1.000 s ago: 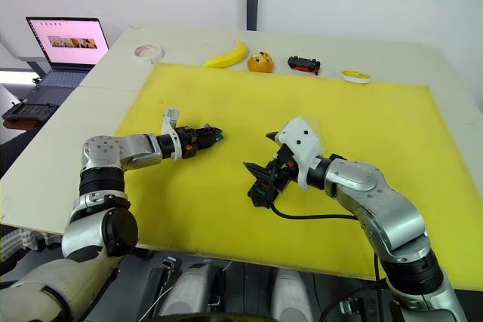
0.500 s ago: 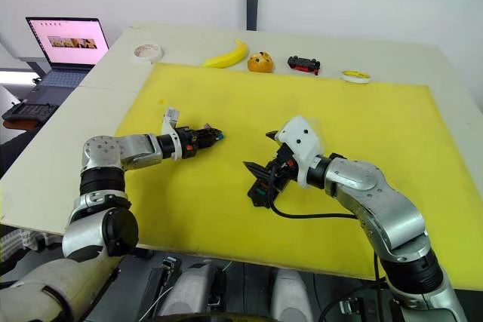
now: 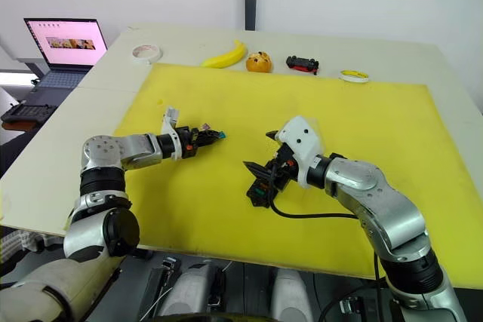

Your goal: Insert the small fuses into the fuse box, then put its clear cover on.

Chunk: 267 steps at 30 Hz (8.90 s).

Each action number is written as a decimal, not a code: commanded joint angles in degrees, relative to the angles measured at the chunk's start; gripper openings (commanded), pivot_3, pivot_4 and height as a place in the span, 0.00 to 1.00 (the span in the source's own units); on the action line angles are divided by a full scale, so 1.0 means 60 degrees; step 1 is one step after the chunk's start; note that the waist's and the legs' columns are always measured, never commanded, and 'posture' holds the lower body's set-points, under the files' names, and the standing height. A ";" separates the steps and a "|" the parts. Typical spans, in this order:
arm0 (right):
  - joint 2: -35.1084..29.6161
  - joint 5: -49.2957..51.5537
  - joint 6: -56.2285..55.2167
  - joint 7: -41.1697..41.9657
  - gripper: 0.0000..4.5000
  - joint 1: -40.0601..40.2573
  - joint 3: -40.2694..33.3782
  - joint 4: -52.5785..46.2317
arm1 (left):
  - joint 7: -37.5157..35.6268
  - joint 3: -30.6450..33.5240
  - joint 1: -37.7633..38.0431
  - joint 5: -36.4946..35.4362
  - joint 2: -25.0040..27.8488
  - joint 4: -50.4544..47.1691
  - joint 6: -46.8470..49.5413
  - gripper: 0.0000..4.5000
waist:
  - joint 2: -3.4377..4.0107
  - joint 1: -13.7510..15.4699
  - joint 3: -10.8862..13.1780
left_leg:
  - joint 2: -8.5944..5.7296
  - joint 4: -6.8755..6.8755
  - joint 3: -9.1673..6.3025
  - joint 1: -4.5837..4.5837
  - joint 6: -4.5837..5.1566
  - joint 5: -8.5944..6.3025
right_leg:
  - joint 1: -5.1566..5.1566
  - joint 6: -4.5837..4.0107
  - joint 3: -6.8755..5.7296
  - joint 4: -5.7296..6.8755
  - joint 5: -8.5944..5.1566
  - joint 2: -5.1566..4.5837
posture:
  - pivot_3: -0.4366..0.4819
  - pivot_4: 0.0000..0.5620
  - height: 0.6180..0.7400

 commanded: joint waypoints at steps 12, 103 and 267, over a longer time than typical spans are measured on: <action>0.4203 0.6462 0.1959 -0.4551 1.00 -0.0414 -0.2761 0.0041 | -0.0385 0.0032 -0.0195 -0.4274 0.0791 -0.2436 0.1890 0.00 | 0.0002 -0.0212 0.0009 | 0.0049 -0.0006 0.0001 -0.0006 -0.0015 0.0008 | -0.0015 -0.0004 0.0002 0.0006 0.0001 0.0007 | 0.48 0.27 1.00; -0.3618 0.3238 -0.1057 -0.1906 0.00 0.1888 -0.0495 -0.1703 | -1.1083 -0.9898 0.0803 0.5201 0.3900 -0.4014 -1.2615 0.99 | 0.0015 -0.0005 0.0031 | 0.0052 -0.0123 0.0067 -0.0047 0.0019 -0.0010 | -0.0054 -0.0066 0.0016 -0.0185 -0.0030 0.0006 | 0.48 0.27 1.00; -0.3414 0.0981 -0.1365 0.3330 0.99 0.5269 -0.7160 0.1239 | -0.7586 -0.1552 0.7233 0.2953 0.5509 -0.7575 -0.6536 1.00 | 0.0027 -0.0204 0.0010 | 0.0085 0.0002 0.0037 0.0014 0.0036 -0.0019 | -0.0002 -0.0012 0.0015 -0.0003 -0.0007 0.0042 | 0.48 0.27 1.00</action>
